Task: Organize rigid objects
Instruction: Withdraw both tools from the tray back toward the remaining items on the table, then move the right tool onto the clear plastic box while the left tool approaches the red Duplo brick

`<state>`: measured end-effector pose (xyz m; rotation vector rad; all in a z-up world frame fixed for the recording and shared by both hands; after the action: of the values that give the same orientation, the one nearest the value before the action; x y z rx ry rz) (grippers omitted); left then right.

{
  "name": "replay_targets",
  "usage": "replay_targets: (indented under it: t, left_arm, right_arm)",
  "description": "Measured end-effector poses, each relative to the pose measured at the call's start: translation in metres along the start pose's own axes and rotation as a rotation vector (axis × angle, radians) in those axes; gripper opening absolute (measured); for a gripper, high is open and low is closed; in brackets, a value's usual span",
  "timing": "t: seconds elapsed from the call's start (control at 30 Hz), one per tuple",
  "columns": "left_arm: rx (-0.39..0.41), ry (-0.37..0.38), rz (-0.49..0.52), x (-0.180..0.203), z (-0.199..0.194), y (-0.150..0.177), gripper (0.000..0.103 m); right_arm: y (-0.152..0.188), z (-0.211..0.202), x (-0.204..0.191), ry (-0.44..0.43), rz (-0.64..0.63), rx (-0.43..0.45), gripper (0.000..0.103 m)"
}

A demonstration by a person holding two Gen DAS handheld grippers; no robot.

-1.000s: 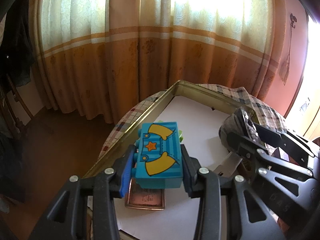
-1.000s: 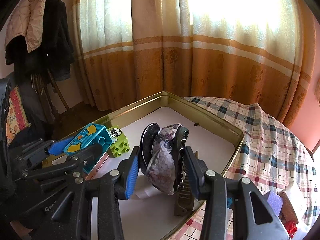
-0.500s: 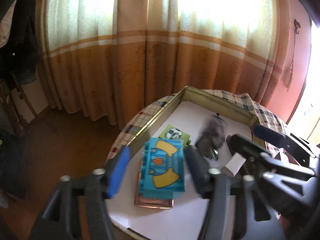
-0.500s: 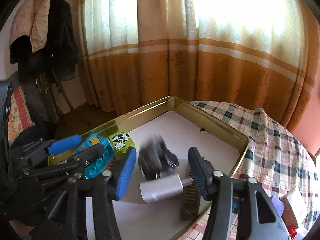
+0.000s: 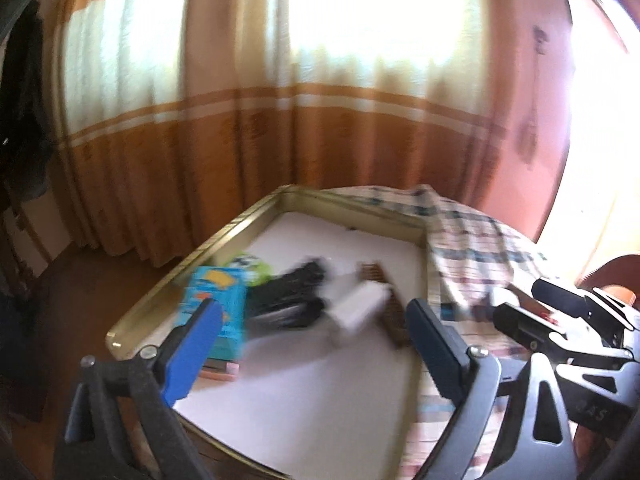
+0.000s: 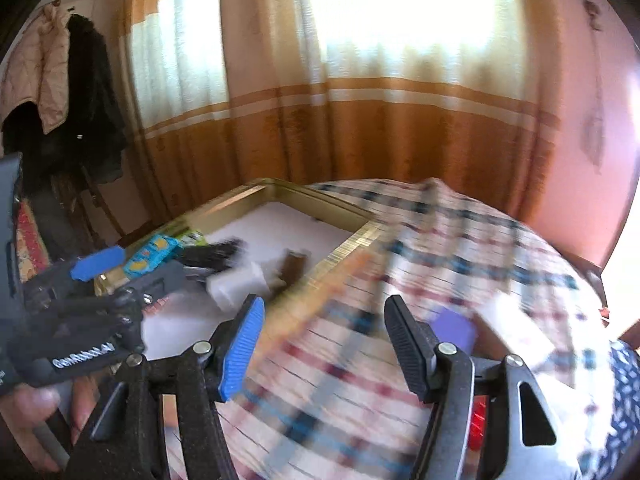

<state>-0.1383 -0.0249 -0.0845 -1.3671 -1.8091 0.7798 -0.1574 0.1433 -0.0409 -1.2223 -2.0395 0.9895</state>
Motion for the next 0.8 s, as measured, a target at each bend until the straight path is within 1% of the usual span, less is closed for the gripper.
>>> replay_targets:
  t: [0.1,0.13,0.2,0.27,0.37,0.47,0.6,0.67,0.8]
  left_arm:
    - [-0.011,0.045,0.036,0.028,-0.003,0.007,0.094]
    - [-0.018,0.060,0.048,0.039,-0.003,0.011,0.096]
    - [-0.034,0.089,0.061,0.056,-0.001,0.016,0.098]
    - [-0.051,0.114,0.083,0.074,0.000,0.023,0.098]
    - [-0.064,0.122,0.126,0.091,0.004,0.032,0.098]
    - [-0.076,0.126,0.149,0.099,0.007,0.039,0.098]
    - [-0.094,0.129,0.151,0.102,0.008,0.046,0.099]
    - [-0.099,0.126,0.154,0.103,0.011,0.047,0.099]
    - [-0.124,0.124,0.154,0.104,0.018,0.052,0.100]
  right_arm:
    - [0.023,-0.018,0.042,0.106,0.046,-0.044,0.067]
    - [0.028,-0.021,0.051,0.124,0.064,-0.054,0.067]
    - [0.046,-0.029,0.080,0.189,0.127,-0.093,0.067]
    - [0.059,-0.033,0.098,0.227,0.166,-0.122,0.067]
    - [0.075,-0.031,0.113,0.252,0.201,-0.167,0.067]
    - [0.086,-0.029,0.120,0.272,0.227,-0.189,0.067]
    - [0.095,-0.022,0.120,0.251,0.241,-0.215,0.067]
    - [0.099,-0.018,0.118,0.250,0.232,-0.228,0.069]
    - [0.100,-0.019,0.118,0.252,0.235,-0.228,0.070]
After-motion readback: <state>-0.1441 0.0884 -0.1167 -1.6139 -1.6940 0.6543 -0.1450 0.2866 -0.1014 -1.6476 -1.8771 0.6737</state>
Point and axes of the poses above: each gripper's, at about its wrist camera, not at the fingertips, and z roughly the way its jaws point, x to its right, y to its underside, the point moved 10 cm from there along z, roughly the way its jaws point, and after that the axes turned 10 degrees about -z, right-handed, at the moved point
